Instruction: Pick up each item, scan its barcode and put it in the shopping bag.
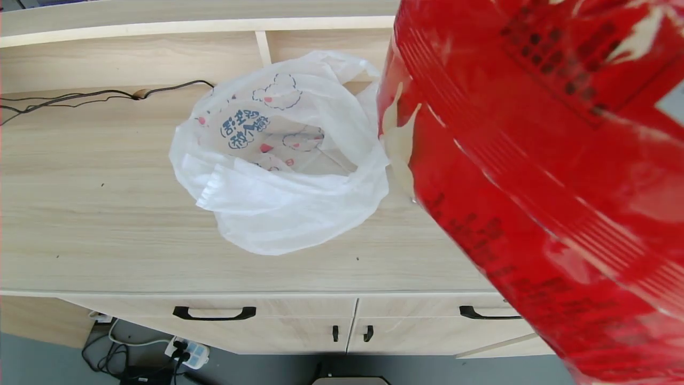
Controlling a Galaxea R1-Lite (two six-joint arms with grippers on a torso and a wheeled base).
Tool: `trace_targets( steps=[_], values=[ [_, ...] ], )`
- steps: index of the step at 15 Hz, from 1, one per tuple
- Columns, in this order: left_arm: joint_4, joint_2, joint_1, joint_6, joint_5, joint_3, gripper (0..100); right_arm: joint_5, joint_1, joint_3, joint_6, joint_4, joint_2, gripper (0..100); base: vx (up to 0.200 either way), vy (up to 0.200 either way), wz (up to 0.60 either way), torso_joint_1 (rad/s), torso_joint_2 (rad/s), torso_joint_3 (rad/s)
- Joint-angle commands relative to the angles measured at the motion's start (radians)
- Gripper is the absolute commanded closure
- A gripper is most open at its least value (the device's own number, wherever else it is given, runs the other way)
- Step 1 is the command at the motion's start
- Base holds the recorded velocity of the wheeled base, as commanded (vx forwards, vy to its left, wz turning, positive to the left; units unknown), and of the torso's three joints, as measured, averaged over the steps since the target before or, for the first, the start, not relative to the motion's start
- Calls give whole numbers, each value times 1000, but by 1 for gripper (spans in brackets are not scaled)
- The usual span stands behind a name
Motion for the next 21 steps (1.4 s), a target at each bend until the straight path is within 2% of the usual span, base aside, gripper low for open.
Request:
trace_targets(
  steps=[1, 13, 15, 17, 19, 21],
  values=[
    [0, 2, 0, 0, 0, 0, 0, 2, 13, -10, 10, -12, 24, 100, 0, 0, 0, 0, 0, 0],
    [1, 2, 0, 0, 0, 0, 0, 1, 0, 15, -16, -12, 27, 100, 0, 0, 0, 0, 0, 0],
    [1, 2, 0, -2, 0, 0, 0, -8, -54, 7, -194, -9, 96, 100, 0, 0, 0, 0, 0, 0],
    [1, 2, 0, -2, 0, 0, 0, -62, -174, -14, -493, 1, 201, 100, 0, 0, 0, 0, 0, 0],
    [1, 2, 0, -2, 0, 0, 0, -97, -298, -119, -707, 41, 254, 100, 0, 0, 0, 0, 0, 0],
    [1, 2, 0, -3, 0, 0, 0, -103, -373, -247, -820, 135, 265, 100, 0, 0, 0, 0, 0, 0]
  ],
)
